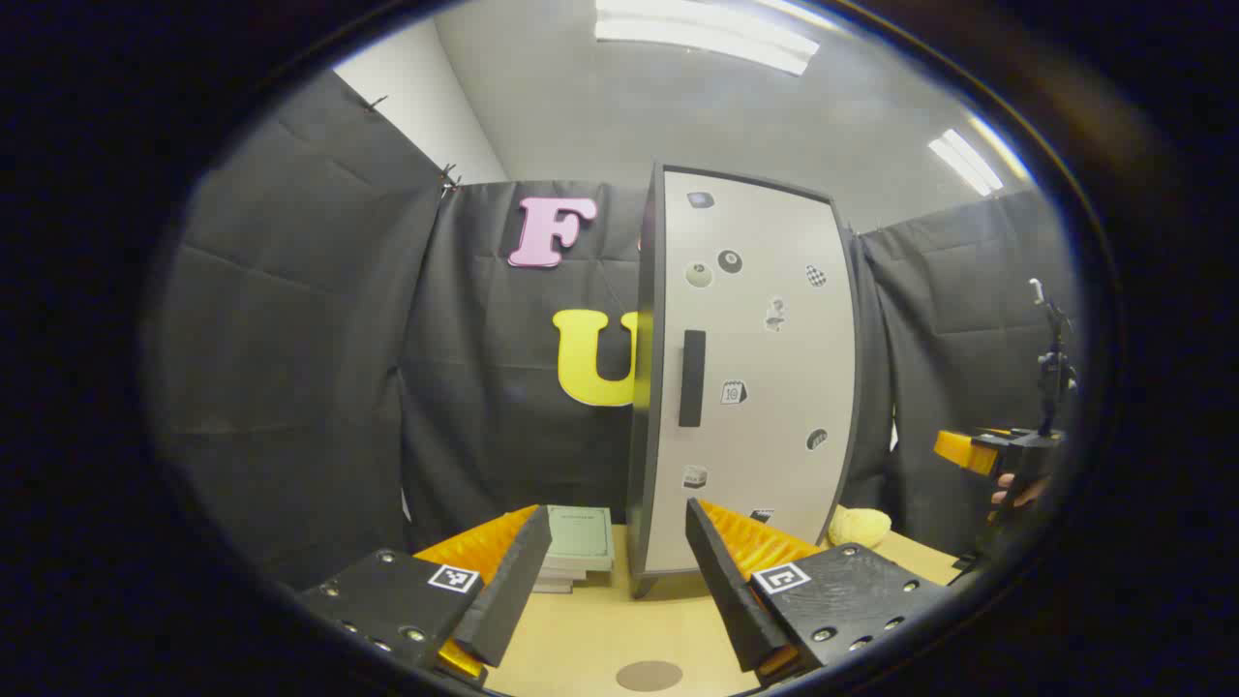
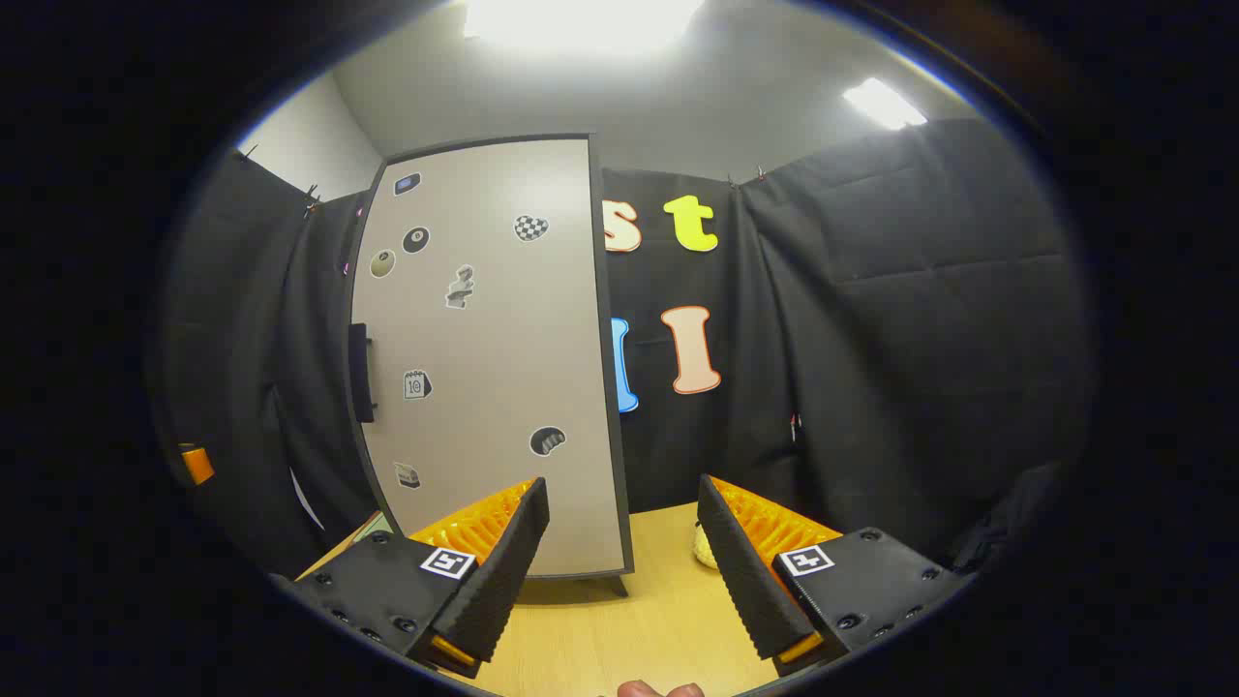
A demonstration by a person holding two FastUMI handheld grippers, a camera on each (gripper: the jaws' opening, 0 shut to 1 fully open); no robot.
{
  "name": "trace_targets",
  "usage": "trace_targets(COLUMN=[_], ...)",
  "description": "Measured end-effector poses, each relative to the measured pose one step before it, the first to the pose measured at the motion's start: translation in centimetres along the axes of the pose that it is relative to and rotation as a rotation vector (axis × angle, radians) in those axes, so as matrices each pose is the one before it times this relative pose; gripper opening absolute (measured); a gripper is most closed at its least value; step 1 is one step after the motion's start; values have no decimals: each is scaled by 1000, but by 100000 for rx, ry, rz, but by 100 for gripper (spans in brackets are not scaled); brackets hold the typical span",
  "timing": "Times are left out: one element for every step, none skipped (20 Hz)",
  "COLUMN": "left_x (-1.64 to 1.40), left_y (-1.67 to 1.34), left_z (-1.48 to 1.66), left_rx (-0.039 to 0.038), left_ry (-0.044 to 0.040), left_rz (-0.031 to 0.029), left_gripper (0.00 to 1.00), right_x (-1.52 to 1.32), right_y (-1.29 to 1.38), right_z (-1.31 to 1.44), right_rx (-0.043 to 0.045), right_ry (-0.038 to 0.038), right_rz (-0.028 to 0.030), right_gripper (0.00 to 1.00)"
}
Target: Open the cabinet door with the right hand, grasp the bottle in the cabinet with the left hand and place it on the coaster, then close the cabinet door with the right hand.
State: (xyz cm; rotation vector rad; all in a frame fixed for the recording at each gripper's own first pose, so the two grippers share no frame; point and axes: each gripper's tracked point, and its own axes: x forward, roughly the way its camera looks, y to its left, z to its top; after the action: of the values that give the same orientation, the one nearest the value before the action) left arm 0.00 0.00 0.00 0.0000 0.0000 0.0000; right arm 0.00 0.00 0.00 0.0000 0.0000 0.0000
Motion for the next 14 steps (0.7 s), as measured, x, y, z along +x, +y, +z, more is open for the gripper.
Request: trace_targets(left_x=[80, -41, -87, 9, -7, 54, -12, 129, 88, 88, -19, 87, 165, -19], left_y=[-167, -150, -62, -139, -158, -155, -155, -70, -136, -124, -144, -99, -75, 60], left_z=[-323, -118, -247, -286, -309, -157, -49, -138, -80, -107, -35, 43, -92, -137], left_rx=[-186, -220, -203, -199, -168, -99, -6, 2, -4, -120, -202, -138, -12, 45], left_ry=[485, 150, 342, 577, 594, 398, 210, -52, 146, 166, 53, -95, 4, -53], left_rz=[-249, -436, -361, -403, -381, -388, -220, -188, -142, -145, -244, -226, -130, -64], left_gripper=[84, 84, 84, 84, 84, 84, 85, 84, 87, 84, 84, 84, 84, 87], right_x=[-215, -295, -238, -260, -186, -307, -118, -154, -89, -168, -33, -52, 63, 1], right_y=[-60, -55, 132, 55, 32, 138, 122, 59, 22, -6, -105, 18, 121, 112], right_z=[43, 151, 118, 234, 78, 122, 153, 164, 80, 74, 12, 52, 90, 91], right_rx=[-1244, -649, -112, 90, -61, -116, -188, -198, -343, -540, -356, -66, 73, 90], right_ry=[-374, -196, -204, -226, -183, 115, -49, 50, -54, 157, 283, 147, 83, 43], right_rz=[-312, 20, 323, 299, 277, 381, 603, 464, 419, -51, -118, 97, 103, 85], right_gripper=[98, 98, 98, 98, 98, 98, 98, 98, 98, 98, 98, 98, 98, 98])
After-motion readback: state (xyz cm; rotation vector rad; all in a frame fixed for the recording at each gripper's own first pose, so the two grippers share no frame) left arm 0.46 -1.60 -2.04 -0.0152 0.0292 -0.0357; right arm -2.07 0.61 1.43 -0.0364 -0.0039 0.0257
